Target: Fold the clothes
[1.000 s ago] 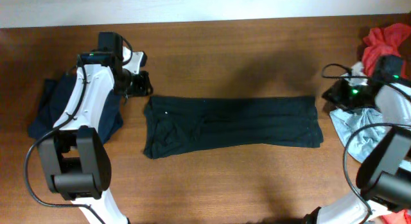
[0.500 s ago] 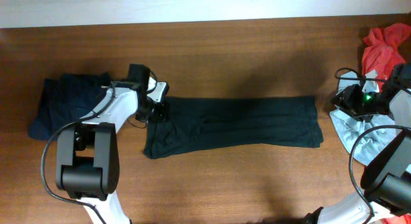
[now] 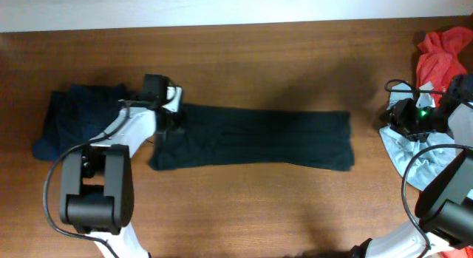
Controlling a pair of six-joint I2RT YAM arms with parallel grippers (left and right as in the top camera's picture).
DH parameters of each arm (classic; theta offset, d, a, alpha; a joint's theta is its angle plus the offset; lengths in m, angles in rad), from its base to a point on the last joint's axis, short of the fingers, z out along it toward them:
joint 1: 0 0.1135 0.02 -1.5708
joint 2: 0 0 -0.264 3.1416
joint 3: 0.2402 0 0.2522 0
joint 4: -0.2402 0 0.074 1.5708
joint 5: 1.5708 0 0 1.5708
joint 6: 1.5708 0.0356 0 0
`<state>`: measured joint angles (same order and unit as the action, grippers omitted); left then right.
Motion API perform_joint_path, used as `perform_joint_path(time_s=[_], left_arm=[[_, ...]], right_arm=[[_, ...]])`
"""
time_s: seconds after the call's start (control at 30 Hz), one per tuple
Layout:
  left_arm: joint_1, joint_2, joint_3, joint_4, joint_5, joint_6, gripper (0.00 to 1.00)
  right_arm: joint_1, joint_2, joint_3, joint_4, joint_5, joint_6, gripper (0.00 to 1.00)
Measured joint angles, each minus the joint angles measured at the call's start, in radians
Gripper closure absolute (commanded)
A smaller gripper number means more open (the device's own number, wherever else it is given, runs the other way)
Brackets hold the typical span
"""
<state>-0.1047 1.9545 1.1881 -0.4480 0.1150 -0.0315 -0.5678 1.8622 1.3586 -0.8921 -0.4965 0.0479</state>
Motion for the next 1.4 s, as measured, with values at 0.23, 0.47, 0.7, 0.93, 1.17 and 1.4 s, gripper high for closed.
perform_joint_path(time_s=[0.23,0.47,0.7,0.93,1.17,1.4], left_arm=[[0.072,0.009,0.001,0.050,-0.010,-0.019,0.78],[0.055,0.010,0.014,0.032,0.008,-0.022,0.63],[0.055,0.015,0.164,-0.186,0.007,-0.022,0.63],[0.055,-0.019,0.418,-0.407,0.003,-0.021,0.59],[0.055,-0.147,0.578,-0.507,0.003,-0.016,0.58],[0.055,-0.253,0.587,-0.514,0.004,-0.014,0.57]], right_arm=[[0.003,0.000,0.000,-0.044,-0.003,-0.030,0.33],[0.070,0.016,-0.035,-0.047,-0.003,-0.076,0.27],[0.171,0.149,-0.104,-0.056,-0.115,-0.199,0.27],[0.199,0.185,-0.101,-0.015,-0.237,-0.309,0.27],[0.198,0.234,-0.079,-0.039,-0.320,-0.351,0.32],[0.222,0.249,-0.080,-0.042,-0.347,-0.366,0.42]])
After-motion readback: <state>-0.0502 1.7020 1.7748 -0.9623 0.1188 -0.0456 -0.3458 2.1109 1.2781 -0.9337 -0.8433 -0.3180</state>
